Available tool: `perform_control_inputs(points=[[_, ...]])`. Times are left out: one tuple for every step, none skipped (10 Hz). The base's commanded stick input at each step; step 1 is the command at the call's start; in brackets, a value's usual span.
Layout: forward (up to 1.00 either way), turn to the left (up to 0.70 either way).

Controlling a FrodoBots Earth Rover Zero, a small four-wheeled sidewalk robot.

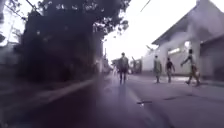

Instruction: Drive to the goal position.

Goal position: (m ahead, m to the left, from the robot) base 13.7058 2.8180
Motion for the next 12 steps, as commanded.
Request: perform_control_inputs(points=[[0.7, -0.12], [0.7, -0.29], [0.7, -0.35], [0.7, -0.35], [0.7, -0.01], [0.7, 0.0], [0.7, 0.0], [0.7, 0.0], [0.7, 0.0], [0.7, 0.0], [0.7, 0.0], [0.7, 0.0]])
